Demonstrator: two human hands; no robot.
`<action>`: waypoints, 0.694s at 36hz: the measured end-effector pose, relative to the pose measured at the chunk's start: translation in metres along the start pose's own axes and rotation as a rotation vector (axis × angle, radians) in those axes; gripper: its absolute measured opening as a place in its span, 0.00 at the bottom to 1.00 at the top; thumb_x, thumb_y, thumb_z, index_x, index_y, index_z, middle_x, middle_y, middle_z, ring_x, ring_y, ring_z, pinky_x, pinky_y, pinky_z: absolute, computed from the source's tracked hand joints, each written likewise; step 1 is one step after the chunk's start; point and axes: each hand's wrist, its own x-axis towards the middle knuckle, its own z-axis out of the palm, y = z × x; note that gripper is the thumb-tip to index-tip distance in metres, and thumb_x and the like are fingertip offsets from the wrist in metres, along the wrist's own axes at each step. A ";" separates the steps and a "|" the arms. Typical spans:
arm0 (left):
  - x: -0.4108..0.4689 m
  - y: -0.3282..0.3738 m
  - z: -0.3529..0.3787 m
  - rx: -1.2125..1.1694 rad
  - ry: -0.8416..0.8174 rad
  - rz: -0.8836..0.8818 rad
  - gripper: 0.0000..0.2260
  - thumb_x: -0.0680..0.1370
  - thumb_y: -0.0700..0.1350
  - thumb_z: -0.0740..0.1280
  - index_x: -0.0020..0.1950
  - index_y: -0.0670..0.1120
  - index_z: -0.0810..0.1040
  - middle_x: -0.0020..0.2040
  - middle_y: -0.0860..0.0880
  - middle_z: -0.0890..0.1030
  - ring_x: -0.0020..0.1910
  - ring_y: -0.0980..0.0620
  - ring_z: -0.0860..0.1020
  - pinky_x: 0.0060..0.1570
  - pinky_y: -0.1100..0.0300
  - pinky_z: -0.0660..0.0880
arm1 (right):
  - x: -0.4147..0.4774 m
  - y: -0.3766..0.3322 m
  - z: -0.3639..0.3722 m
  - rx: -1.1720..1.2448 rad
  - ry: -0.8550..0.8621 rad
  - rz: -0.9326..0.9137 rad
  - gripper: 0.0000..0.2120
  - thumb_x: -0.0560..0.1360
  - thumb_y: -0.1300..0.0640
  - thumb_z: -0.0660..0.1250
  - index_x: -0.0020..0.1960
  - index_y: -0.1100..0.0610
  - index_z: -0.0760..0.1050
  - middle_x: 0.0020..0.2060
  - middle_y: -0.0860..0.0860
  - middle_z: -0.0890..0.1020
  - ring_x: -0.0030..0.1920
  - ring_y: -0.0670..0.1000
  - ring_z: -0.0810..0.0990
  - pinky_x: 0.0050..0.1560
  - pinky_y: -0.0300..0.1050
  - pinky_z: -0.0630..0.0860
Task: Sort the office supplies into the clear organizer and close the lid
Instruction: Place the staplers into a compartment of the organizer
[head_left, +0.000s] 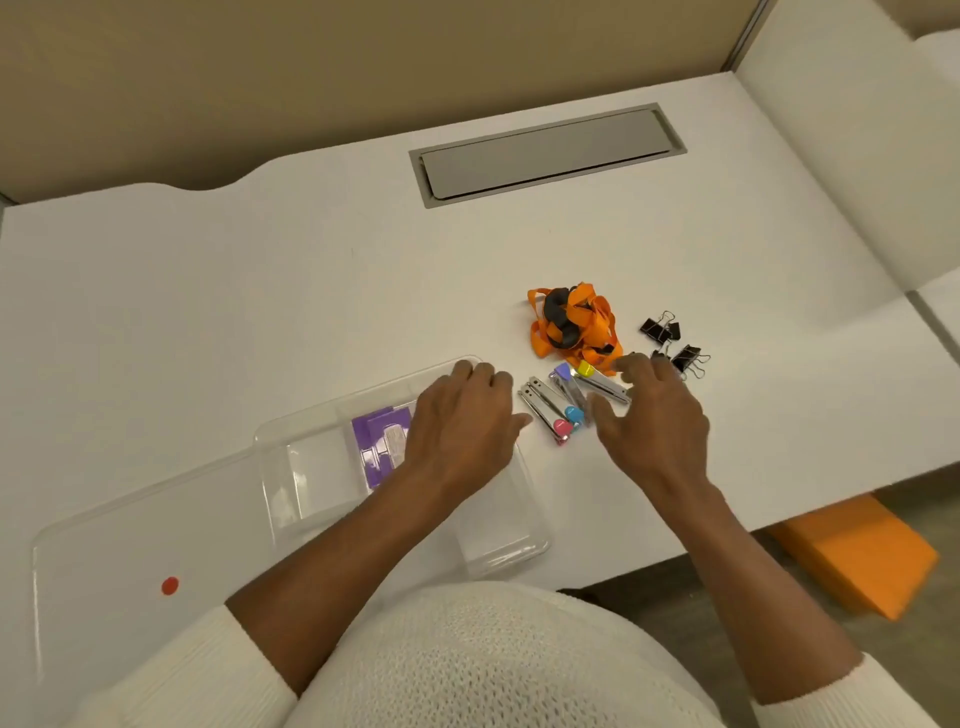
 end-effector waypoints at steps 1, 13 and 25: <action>0.006 0.005 0.002 -0.001 0.002 0.073 0.21 0.82 0.60 0.66 0.65 0.46 0.79 0.61 0.46 0.82 0.59 0.46 0.79 0.50 0.52 0.77 | -0.001 0.011 0.000 -0.014 0.011 0.028 0.22 0.76 0.46 0.73 0.66 0.52 0.75 0.61 0.55 0.79 0.56 0.57 0.82 0.47 0.54 0.82; 0.070 0.036 0.040 0.204 -0.192 0.472 0.35 0.75 0.47 0.79 0.77 0.42 0.69 0.75 0.38 0.73 0.71 0.40 0.73 0.65 0.49 0.76 | -0.013 0.062 0.027 -0.035 -0.012 0.052 0.30 0.72 0.44 0.77 0.69 0.54 0.73 0.65 0.57 0.76 0.63 0.59 0.75 0.57 0.55 0.79; 0.086 0.033 0.070 0.225 -0.334 0.529 0.27 0.74 0.49 0.80 0.70 0.44 0.76 0.66 0.40 0.80 0.61 0.42 0.79 0.60 0.48 0.77 | 0.027 0.044 0.045 -0.091 -0.167 -0.201 0.28 0.77 0.43 0.70 0.72 0.53 0.69 0.66 0.55 0.75 0.65 0.57 0.73 0.67 0.53 0.69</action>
